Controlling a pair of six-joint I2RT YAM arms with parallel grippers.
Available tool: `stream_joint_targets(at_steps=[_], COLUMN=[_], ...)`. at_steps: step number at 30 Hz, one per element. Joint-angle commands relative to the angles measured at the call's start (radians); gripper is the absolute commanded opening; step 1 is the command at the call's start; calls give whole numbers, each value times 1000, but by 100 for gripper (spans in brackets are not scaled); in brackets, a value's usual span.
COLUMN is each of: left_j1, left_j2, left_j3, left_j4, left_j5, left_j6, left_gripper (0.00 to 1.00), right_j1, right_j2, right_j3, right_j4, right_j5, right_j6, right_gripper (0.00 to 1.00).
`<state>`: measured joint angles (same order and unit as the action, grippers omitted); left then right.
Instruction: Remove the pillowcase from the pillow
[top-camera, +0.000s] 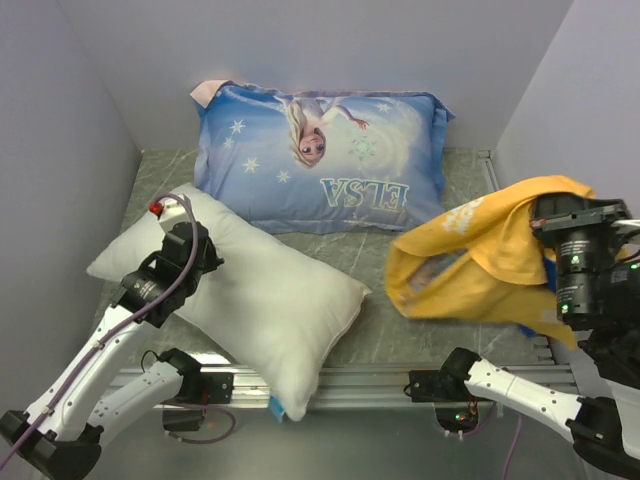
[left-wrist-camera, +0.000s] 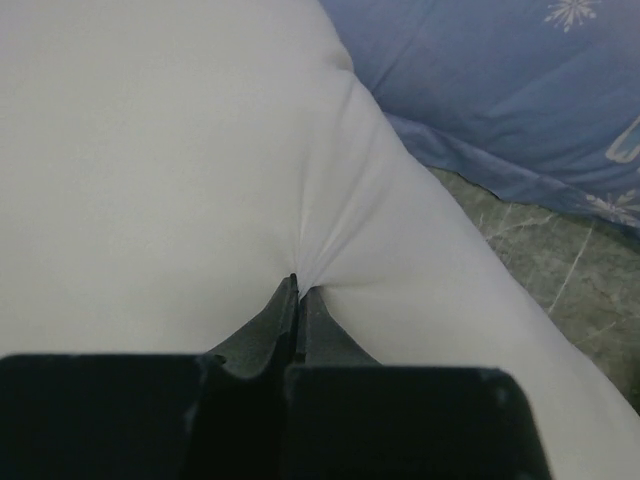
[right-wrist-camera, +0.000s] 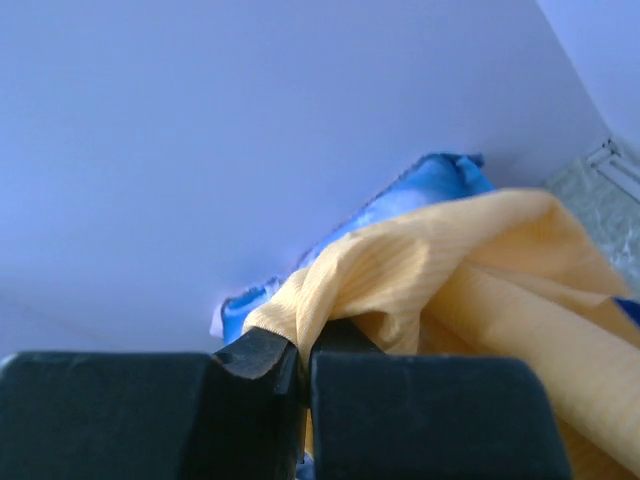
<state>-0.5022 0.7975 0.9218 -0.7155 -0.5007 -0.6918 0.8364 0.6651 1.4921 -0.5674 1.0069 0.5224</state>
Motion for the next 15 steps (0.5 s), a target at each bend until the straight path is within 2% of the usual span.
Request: stream_joint_targets(at_steps=[1, 10, 13, 15], left_j1=[10, 10, -7, -50], left_j2=[-26, 0, -7, -14], left_j3=[-17, -75, -118, -127], left_j4=[120, 212, 287, 306], left_j5=[31, 99, 126, 91], left_j6=[-2, -90, -179, -231], left_gripper=[1, 0, 1, 1], right_j1=[-7, -22, -111, -192], right_j2=[86, 177, 229, 267], right_j3=[105, 82, 50, 45], right_j4=[57, 53, 54, 43], right_j5=[50, -48, -213, -333], right_j6=[-116, -151, -122, -81], right_gripper=[0, 0, 0, 0])
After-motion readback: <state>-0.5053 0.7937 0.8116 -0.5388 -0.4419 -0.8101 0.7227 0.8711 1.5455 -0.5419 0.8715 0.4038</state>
